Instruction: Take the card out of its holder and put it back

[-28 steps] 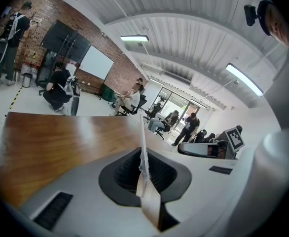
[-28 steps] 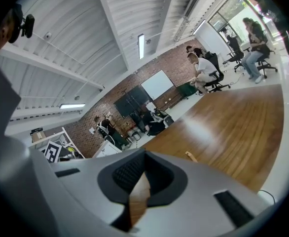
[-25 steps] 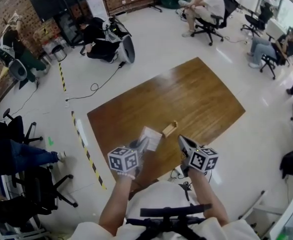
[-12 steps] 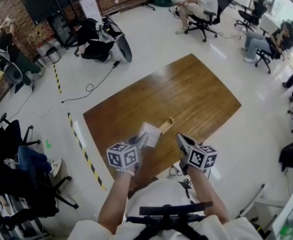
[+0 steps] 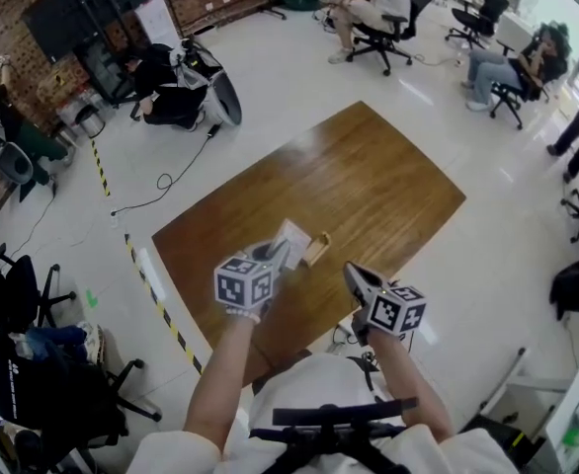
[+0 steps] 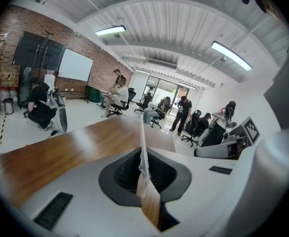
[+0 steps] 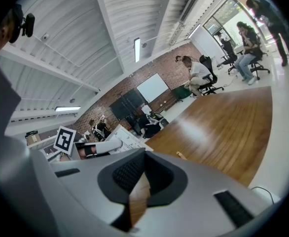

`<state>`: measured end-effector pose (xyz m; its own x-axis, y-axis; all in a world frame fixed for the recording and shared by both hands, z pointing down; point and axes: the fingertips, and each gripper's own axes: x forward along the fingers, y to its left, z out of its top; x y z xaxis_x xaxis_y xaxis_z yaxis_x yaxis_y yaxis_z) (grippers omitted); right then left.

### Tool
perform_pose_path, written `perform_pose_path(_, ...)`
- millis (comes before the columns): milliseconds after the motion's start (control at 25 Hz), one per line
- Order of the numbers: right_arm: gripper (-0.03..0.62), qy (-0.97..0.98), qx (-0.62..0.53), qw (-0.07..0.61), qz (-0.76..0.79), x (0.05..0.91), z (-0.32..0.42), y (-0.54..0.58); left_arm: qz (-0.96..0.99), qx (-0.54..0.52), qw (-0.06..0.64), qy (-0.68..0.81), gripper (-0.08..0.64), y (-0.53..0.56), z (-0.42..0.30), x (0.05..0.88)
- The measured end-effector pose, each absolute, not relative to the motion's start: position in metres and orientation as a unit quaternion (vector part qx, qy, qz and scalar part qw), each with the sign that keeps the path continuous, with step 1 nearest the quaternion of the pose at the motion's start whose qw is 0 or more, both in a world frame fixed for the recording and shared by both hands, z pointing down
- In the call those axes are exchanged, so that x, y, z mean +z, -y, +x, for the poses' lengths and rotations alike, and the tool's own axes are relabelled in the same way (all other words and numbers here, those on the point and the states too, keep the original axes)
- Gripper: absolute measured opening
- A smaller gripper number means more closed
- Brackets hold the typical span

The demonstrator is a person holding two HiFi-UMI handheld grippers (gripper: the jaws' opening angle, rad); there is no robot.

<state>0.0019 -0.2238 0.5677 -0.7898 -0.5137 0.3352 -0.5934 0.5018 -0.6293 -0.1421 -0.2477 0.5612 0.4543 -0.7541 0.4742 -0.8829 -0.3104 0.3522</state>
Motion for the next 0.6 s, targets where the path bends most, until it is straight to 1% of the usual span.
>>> perform_pose_path(200, -0.004, 0.856, 0.398, 0.052, 0.325, 0.574, 0.012, 0.223, 0.811, 0.146, 0.29, 0.487, 0.014, 0.278, -0.13, 0.58)
perform_pose_path(600, -0.005, 0.851, 0.387, 0.082, 0.345, 0.584, 0.024, 0.227, 0.823, 0.191, 0.294, 0.446, 0.014, 0.303, -0.098, 0.612)
